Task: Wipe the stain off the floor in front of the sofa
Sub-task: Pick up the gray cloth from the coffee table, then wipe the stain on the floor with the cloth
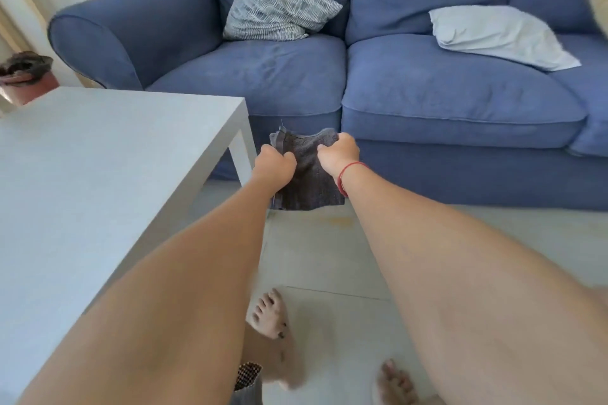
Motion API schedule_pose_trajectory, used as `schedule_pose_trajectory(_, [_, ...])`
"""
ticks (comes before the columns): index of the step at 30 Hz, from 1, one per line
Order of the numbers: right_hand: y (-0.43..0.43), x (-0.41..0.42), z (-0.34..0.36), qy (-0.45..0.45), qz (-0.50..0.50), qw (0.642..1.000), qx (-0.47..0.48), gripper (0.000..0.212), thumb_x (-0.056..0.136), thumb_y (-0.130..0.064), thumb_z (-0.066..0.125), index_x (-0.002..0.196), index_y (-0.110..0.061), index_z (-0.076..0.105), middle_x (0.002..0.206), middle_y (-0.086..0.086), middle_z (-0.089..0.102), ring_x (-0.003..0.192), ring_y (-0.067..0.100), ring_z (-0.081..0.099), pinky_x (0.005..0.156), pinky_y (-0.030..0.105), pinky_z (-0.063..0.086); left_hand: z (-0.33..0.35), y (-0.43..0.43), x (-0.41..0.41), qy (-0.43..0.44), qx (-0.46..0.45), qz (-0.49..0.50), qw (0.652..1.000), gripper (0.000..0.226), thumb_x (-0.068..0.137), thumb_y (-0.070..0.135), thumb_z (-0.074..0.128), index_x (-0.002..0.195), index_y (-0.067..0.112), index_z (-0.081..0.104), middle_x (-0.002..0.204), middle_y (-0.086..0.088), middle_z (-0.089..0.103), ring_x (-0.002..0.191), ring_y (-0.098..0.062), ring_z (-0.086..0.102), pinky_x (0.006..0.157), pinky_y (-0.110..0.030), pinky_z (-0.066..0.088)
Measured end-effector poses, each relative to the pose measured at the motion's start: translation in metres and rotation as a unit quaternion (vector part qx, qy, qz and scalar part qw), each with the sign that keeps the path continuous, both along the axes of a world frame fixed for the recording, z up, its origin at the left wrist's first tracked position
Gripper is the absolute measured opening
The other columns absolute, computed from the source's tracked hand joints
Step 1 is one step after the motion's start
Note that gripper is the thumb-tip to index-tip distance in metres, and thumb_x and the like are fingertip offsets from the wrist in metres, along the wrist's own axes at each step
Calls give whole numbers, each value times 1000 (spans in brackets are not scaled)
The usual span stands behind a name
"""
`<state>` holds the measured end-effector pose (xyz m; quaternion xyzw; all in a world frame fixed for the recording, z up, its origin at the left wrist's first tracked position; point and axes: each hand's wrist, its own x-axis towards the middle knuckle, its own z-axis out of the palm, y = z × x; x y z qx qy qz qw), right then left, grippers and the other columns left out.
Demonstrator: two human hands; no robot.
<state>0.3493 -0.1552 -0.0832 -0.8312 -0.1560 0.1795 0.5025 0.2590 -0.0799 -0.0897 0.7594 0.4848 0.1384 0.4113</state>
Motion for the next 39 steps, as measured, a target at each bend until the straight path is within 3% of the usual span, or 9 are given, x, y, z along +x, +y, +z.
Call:
schedule_pose_trajectory(5, [6,18,-60,46,13,997,-62,31,87,-16,57,116,-4,56,124,16,60,111,33,59,89,35,47,-58,9,18,38,-49,-23,998,41,93,26,47,127,2,49,120,-17,58,99,-30,54,81,-35,46])
schedule_pose_trajectory(11, [13,41,-130,92,-6,991,-94,35,89,-7,55,123,-2,52,128,15,58,115,34,56,91,34,46,-132,15,46,70,-106,-32,991,40,94,28,51,126,6,53,119,-14,61,110,-35,58,95,-41,51])
schedule_pose_trajectory(15, [15,55,-180,134,-15,985,-110,38,87,-3,52,125,-3,49,129,16,57,117,34,56,94,34,45,-178,20,64,98,-128,-40,986,35,91,23,52,118,0,55,104,-15,57,101,-35,57,83,-37,49])
schedule_pose_trajectory(21, [21,69,-238,134,-14,979,-155,38,91,-3,51,129,-5,45,132,16,55,119,34,55,93,33,44,-246,25,80,118,-180,-49,975,38,91,22,60,121,3,49,114,-15,59,107,-34,60,90,-48,54])
schedule_pose_trajectory(27, [24,68,-303,98,-35,960,-262,53,90,-16,53,138,-9,32,140,15,42,124,36,48,98,44,44,-305,28,83,188,-212,-31,958,62,99,31,47,149,4,21,147,-18,38,132,-36,42,101,-40,41])
schedule_pose_trajectory(30, [21,61,-335,9,86,933,-348,63,94,-26,51,148,-12,21,156,15,20,139,34,31,108,45,33,-335,38,74,239,-172,-32,955,62,98,35,44,148,5,22,151,-17,32,138,-35,34,108,-43,36])
schedule_pose_trajectory(33, [26,54,-364,-59,192,905,-375,66,97,-35,44,152,-17,11,160,14,3,147,32,9,118,49,16,-359,52,66,285,-62,-43,955,69,98,39,40,154,10,11,163,-10,0,150,-28,7,118,-45,21])
schedule_pose_trajectory(36, [37,46,-387,-78,229,897,-370,71,95,-46,40,152,-22,6,161,12,-7,148,33,-5,118,53,4,-378,70,62,295,4,-30,955,72,98,42,35,156,15,2,163,-4,-12,151,-26,-6,121,-45,8])
schedule_pose_trajectory(39, [36,40,-409,-108,235,891,-373,77,91,-56,39,152,-26,3,161,10,-11,147,34,-11,117,54,-4,-396,82,64,314,9,-20,949,72,98,48,30,156,21,-4,162,-4,-17,150,-27,-13,120,-47,0])
